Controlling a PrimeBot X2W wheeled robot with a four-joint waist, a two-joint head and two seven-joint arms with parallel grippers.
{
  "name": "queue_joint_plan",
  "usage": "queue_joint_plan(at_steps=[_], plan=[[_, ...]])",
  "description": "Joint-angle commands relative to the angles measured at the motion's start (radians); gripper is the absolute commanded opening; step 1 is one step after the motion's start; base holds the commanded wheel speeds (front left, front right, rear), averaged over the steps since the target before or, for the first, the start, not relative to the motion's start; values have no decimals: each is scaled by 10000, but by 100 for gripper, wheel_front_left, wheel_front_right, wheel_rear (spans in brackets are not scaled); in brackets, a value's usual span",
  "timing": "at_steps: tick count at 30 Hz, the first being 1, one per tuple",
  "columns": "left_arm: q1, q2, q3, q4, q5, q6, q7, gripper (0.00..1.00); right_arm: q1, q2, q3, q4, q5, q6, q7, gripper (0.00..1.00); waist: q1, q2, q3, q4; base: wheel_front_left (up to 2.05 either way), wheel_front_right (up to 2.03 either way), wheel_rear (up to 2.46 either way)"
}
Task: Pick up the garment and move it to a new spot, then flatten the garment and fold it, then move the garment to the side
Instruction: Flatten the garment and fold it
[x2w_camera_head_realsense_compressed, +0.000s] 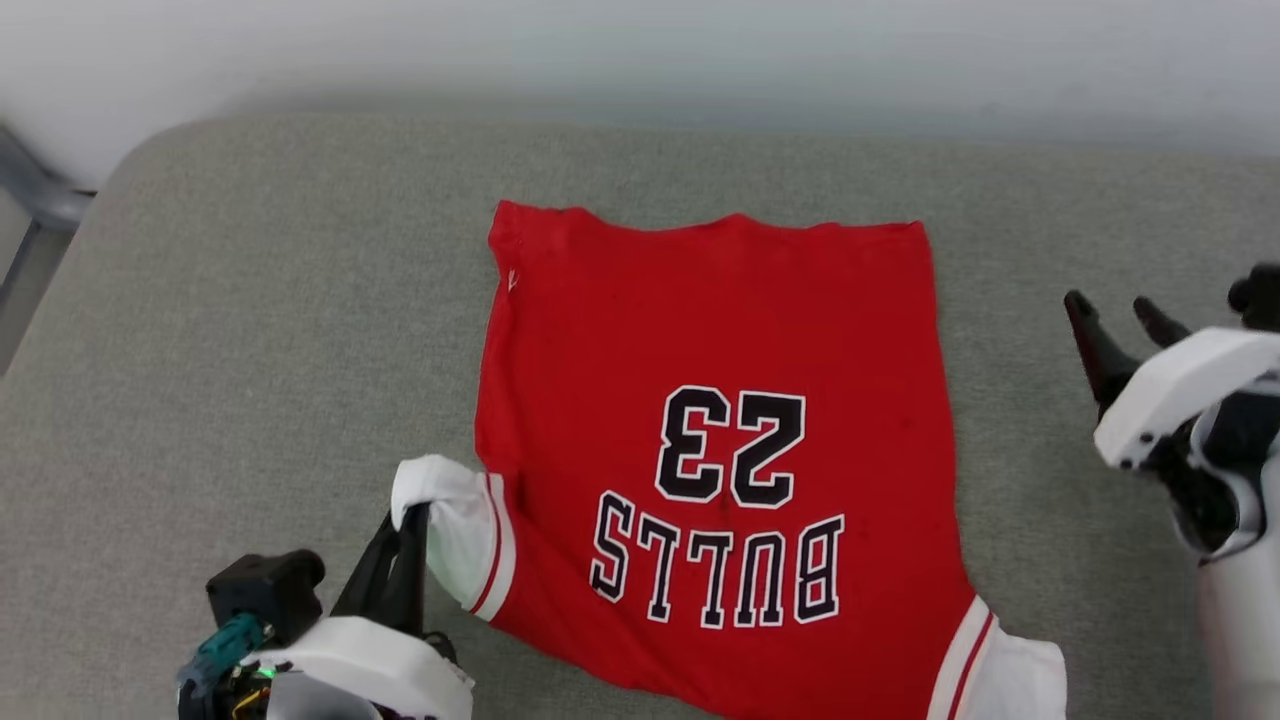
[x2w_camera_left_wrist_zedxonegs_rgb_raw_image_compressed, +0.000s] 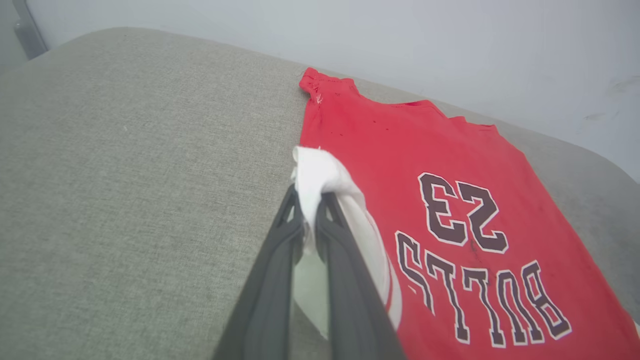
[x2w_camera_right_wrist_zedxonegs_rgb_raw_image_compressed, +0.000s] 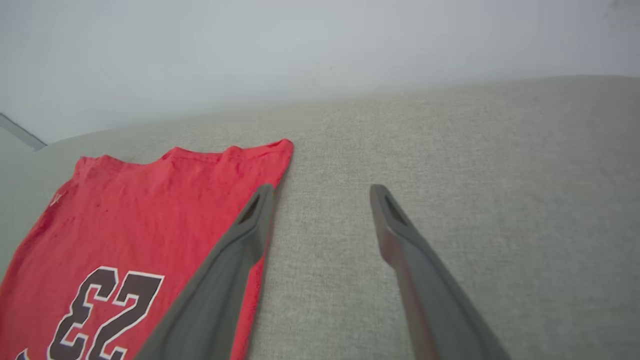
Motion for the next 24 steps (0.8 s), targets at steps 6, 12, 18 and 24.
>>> queue_joint_plan(at_steps=[6, 12, 18, 24], plan=[[-966, -330, -412, 115, 234, -335, -390, 0, -2690, -981, 925, 2164, 760, -4, 1511, 100, -3, 0, 1551, 1111, 0, 0, 0], [-1670, -602, -681, 468, 306, -646, -646, 0, -4483, -1400, 1729, 3441, 1009, -4, 2693, 100, -3, 0, 2339, 1612, 0, 0, 0], [-2062, -829, -856, 809, 259, -845, -929, 0, -5497, -1411, 2466, 4414, 1110, -4, 3471, 100, -3, 0, 2812, 1885, 0, 0, 0], [-2226, -954, -904, 1181, 115, -1000, -1132, 0, -5154, -1300, 3110, 5994, 1559, -4, 5810, 100, -3, 0, 2900, 2045, 0, 0, 0]])
